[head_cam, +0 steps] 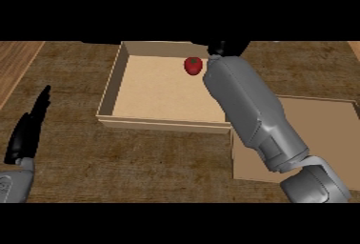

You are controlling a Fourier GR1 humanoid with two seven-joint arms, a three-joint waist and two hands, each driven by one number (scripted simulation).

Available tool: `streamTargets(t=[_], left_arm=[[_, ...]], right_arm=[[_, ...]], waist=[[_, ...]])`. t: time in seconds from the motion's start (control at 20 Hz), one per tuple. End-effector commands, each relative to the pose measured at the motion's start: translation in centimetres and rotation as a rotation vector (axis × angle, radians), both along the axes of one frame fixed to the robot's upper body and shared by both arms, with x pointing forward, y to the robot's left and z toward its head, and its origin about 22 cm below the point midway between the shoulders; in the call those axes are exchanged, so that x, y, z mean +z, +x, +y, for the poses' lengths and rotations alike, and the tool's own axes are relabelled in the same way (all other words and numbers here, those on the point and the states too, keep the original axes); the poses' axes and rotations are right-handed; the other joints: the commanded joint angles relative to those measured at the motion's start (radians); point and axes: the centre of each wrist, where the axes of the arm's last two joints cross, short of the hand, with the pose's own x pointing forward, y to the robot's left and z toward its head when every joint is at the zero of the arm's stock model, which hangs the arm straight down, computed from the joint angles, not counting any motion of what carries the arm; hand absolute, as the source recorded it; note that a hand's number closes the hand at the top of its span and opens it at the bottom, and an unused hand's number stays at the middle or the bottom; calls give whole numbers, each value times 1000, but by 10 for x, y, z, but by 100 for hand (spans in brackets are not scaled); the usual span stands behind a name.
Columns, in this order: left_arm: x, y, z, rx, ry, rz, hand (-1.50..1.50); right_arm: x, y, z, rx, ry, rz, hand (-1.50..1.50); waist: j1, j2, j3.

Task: Pick the tomato from the tray and place it in the cardboard box

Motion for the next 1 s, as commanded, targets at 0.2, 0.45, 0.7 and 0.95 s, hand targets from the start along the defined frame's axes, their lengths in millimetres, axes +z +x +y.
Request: streamTargets(t=[0.2, 0.45, 0.7, 0.95], left_arm=[[-11, -32, 31, 64, -2, 28, 0], [-21, -40, 31, 109, -11, 45, 0], [-15, -35, 31, 137, 6, 64, 0], [-8, -38, 32, 139, 0, 34, 0]], right_arm=[[-15, -22, -6, -29, 142, -85, -150], [-40, -50, -19, -44, 145, -83, -150], [-54, -95, -36, -2, 128, -50, -150], [-70, -150, -72, 25, 96, 49, -150]], waist=[[-73, -31, 0], [-107, -40, -1], [-140, -45, -1], [-129, -37, 0]])
